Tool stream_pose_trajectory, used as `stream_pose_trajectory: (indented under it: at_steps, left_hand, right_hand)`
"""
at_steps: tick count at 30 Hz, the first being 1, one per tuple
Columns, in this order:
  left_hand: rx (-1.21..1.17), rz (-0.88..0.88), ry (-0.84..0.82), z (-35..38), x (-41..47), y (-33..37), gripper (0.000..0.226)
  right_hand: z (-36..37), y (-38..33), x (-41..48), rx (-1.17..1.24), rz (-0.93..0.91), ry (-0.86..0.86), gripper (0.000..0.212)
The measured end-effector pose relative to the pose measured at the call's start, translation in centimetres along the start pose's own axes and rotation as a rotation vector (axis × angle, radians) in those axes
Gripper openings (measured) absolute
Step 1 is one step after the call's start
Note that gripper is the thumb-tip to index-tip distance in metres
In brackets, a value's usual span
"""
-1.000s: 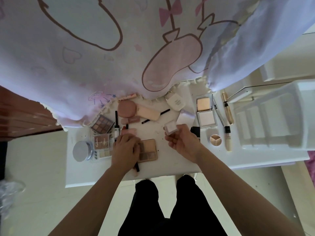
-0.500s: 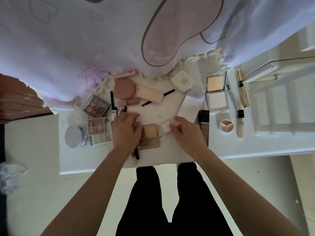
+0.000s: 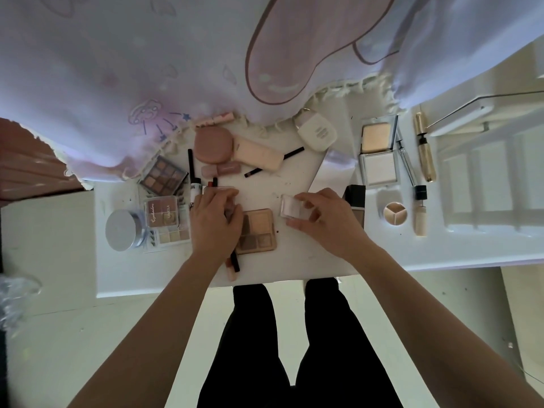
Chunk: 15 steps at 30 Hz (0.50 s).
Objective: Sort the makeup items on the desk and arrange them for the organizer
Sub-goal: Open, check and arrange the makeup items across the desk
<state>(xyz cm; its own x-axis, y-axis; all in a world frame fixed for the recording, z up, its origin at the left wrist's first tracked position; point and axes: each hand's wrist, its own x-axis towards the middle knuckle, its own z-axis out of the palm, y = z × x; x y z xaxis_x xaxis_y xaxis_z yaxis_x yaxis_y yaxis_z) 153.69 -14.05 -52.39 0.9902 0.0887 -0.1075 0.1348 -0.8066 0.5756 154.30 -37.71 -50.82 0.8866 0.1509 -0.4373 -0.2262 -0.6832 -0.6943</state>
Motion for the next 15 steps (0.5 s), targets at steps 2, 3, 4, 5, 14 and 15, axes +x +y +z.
stream_pose_trajectory:
  at_steps: [2,3,4,5,14,15]
  left_hand:
    - [-0.044,-0.021,-0.021,-0.3,0.0,0.3,0.033]
    - [-0.067,-0.025,-0.044,-0.5,-0.1,0.4,0.037]
    - [-0.084,-0.014,-0.076,-0.6,-0.1,0.5,0.042]
    - [-0.094,0.02,-0.106,-0.8,-0.1,0.8,0.047]
    - [-0.83,-0.452,-0.585,-3.3,2.6,5.4,0.042]
    - [-0.875,-0.47,-0.635,-3.4,2.9,5.5,0.045]
  right_hand:
    - [-0.2,-0.5,-0.4,0.339,0.14,-0.023,0.048]
    - [-0.4,-0.8,-0.6,0.536,0.193,-0.068,0.048]
    - [-0.5,-0.9,-0.8,0.701,0.219,-0.111,0.048]
    - [-0.7,-1.0,-1.0,0.807,0.227,-0.141,0.049]
    - [-0.8,-1.2,0.1,0.601,0.081,-0.121,0.051]
    - [-0.9,-1.4,0.2,0.57,0.061,-0.116,0.052]
